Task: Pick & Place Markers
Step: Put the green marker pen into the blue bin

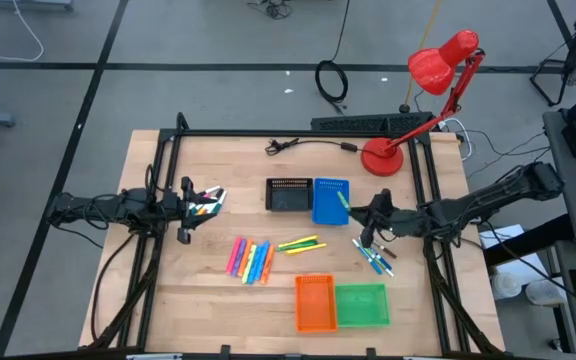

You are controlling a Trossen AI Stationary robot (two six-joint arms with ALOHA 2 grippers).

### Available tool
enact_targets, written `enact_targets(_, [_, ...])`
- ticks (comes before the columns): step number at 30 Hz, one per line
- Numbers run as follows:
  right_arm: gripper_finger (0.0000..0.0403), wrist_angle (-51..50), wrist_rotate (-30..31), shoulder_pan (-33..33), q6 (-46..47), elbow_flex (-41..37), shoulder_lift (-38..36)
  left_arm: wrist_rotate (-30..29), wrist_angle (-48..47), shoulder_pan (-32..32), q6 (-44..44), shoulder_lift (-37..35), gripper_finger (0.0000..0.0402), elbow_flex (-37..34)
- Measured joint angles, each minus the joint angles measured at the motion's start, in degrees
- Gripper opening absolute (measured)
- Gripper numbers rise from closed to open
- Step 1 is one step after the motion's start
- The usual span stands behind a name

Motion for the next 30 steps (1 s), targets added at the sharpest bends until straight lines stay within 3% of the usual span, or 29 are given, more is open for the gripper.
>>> enact_targets(4, [0.0015, 14.2, 5.0, -1.3, -2.4, -2.2, 4.6, 0.0, 0.0, 0.0, 0.0, 0.0, 0.0182, 0.0])
enact_targets(7, [0.0015, 19.4, 7.6, -2.4, -2.2, -2.9, 8.7, 0.0, 0.0, 0.0, 0.0, 0.0, 0.0182, 0.0])
enact_targets(18, [0.0016, 26.6, 8.3, -5.6, -1.3, -2.9, 19.8, 0.0, 0.0, 0.0, 0.0, 0.0, 0.0182, 0.0])
enact_targets(24, [0.0019, 28.5, 8.2, -5.6, -1.6, -2.9, 22.0, 0.0, 0.0, 0.0, 0.0, 0.0, 0.0182, 0.0])
enact_targets(30, [0.0053, 28.5, 8.3, -5.6, -1.7, -2.9, 22.3, 0.0, 0.0, 0.0, 0.0, 0.0, 0.0182, 0.0])
